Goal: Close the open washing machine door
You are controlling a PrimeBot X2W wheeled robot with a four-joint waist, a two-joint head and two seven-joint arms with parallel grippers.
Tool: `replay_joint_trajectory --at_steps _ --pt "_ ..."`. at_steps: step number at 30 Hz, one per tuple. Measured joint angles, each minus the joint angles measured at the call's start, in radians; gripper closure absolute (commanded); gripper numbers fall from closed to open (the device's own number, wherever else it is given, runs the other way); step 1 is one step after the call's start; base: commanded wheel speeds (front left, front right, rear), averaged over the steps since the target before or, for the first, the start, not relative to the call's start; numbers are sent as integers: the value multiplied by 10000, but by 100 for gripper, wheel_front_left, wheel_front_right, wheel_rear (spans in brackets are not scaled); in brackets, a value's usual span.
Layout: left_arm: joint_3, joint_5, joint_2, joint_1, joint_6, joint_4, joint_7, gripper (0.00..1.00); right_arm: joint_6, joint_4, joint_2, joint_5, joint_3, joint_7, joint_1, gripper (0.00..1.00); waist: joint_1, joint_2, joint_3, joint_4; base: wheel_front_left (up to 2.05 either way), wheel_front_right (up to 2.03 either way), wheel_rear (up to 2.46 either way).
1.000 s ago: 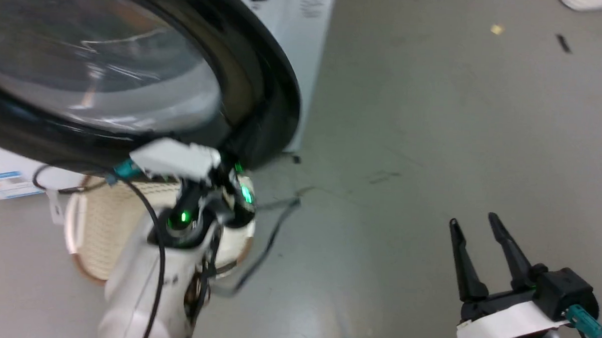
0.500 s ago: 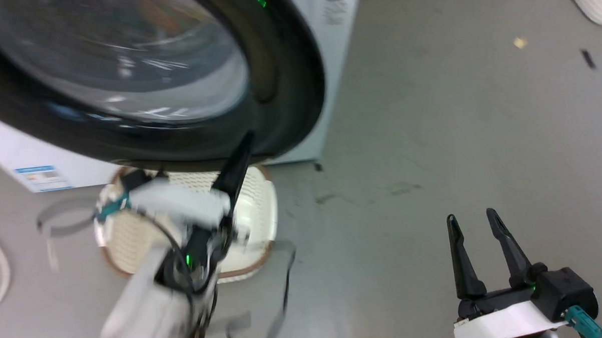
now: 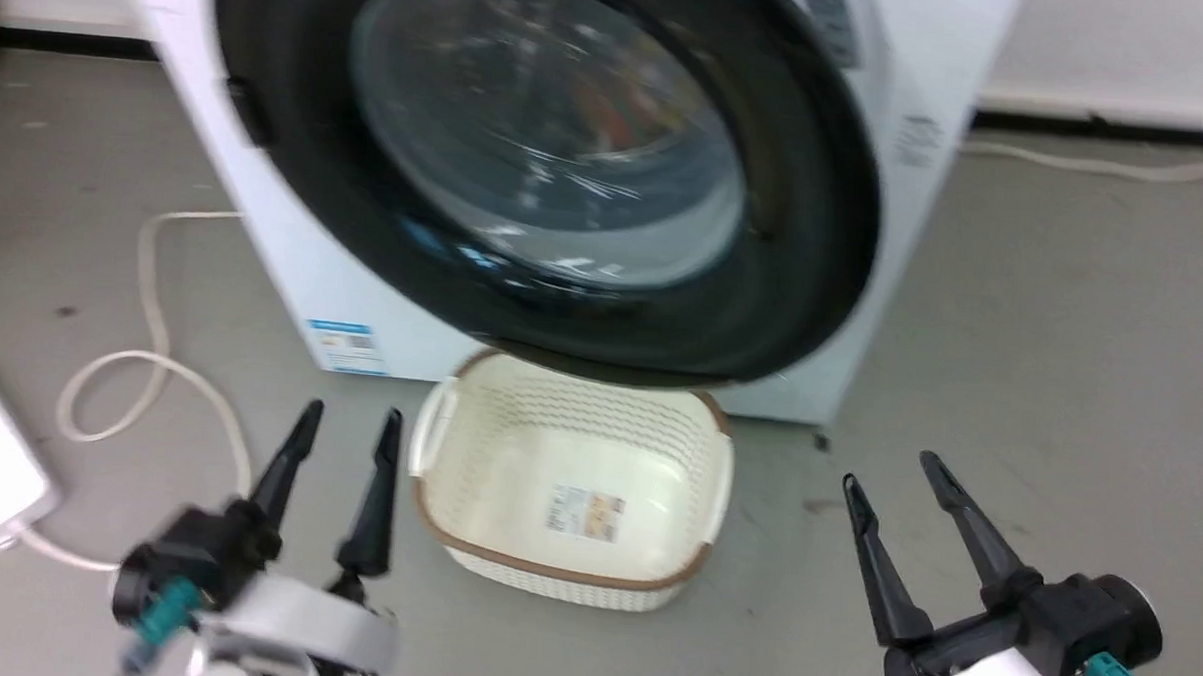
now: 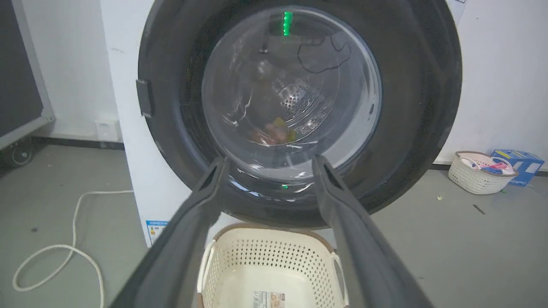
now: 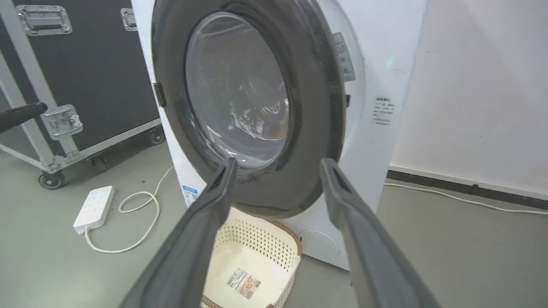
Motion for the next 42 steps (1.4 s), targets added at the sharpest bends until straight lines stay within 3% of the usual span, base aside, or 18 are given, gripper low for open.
replay_joint_trajectory --at_steps 3,7,8,9,17,27,28,29,31,36,42 --pt "362 1080 -757 716 311 -738 2 0 2 15 0 -4 -69 0 81 0 -1 0 -271 464 0 0 0" --pt "566 2150 -1156 1353 357 -1110 2 0 2 144 0 56 -63 0 154 0 -1 0 -552 916 0 0 0" --pt "642 2199 -1306 1470 355 -1110 2 0 2 236 0 109 -35 0 161 59 -1 0 -598 998 0 0 0" --pt "700 2247 -1413 1553 337 -1104 2 0 2 305 -2 155 10 0 168 100 -1 0 -631 1063 0 0 0" --pt "959 2708 -1894 1548 -326 -1030 2 0 2 658 -247 8 441 10 -170 100 0 0 -373 1514 0 0 0" --pt "803 3087 -2307 757 -729 -1139 2 0 2 1164 -2803 1122 932 1530 -3244 100 3 0 1132 2039 0 0 0" --pt "803 3087 -2307 757 -729 -1139 2 0 2 1164 -2803 1122 932 1530 -3244 100 3 0 1132 2039 0 0 0" --pt "782 3110 -2339 587 -773 -1133 2 0 2 1402 -3323 1455 1055 1774 -3939 100 4 0 1507 2138 0 0 0" --pt "757 3124 -2374 442 -800 -1154 2 0 2 1724 -3699 1904 1072 1942 -4589 100 4 0 1861 2237 0 0 0" --pt "725 3173 -2485 84 -800 -1218 2 0 52 2602 -4378 2558 1030 2211 -5970 100 4 0 2599 2462 0 0 0" --pt "646 3175 -2506 -211 -784 -1250 2 0 25 3873 -4629 2761 545 2533 -7468 100 3 0 3154 2617 0 0 0"
